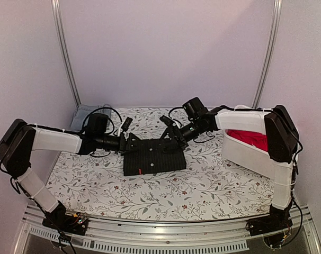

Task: Fold and stack the mixed laundry pile
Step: Adjust the square-folded shirt at the center of the board, then pick up the square-folded shirt from the center of the board.

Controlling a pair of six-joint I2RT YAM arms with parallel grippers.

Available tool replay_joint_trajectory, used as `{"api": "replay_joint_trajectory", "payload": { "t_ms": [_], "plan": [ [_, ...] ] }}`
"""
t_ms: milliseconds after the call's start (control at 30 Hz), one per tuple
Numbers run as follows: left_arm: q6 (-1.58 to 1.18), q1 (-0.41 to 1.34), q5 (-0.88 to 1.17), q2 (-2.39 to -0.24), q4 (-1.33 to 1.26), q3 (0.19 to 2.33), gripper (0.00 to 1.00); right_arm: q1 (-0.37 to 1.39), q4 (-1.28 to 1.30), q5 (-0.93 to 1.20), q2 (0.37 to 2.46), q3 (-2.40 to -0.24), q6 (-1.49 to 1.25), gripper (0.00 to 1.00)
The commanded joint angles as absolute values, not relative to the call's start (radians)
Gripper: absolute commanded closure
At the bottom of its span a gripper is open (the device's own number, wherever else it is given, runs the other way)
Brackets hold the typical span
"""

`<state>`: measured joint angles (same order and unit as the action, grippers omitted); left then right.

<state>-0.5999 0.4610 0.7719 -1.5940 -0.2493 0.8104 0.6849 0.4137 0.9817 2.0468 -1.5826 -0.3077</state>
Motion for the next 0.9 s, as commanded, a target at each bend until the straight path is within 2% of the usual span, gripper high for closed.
{"api": "replay_joint_trajectory", "payload": {
  "t_ms": [0,200,300,467,633,767,867],
  "plan": [
    [-0.661,0.506,0.798,-1.685,-0.365,0.711,0.00,0.713,0.323,1.082,2.127,-1.467,-0.322,0.01],
    [-0.732,0.453,0.759,-1.819,-0.496,0.589,0.00,0.683,0.330,0.998,2.251,-1.399,-0.323,0.01],
    [-0.700,0.426,0.709,-1.757,-0.452,0.559,0.00,0.666,0.361,0.949,2.257,-1.363,-0.311,0.01],
    [-0.550,0.429,0.562,-1.561,-0.233,0.643,0.00,0.667,0.389,0.966,2.115,-1.401,-0.291,0.01],
    [-0.332,0.545,0.298,-1.476,-0.037,0.787,0.00,0.639,0.384,0.913,1.964,-1.451,-0.355,0.01],
    [-0.147,0.674,0.166,-1.514,0.047,0.897,0.01,0.586,0.387,0.824,1.900,-1.424,-0.428,0.01],
    [-0.041,0.786,0.033,-1.581,0.075,0.973,0.06,0.546,0.389,0.775,1.856,-1.386,-0.480,0.02]
  ]
}}
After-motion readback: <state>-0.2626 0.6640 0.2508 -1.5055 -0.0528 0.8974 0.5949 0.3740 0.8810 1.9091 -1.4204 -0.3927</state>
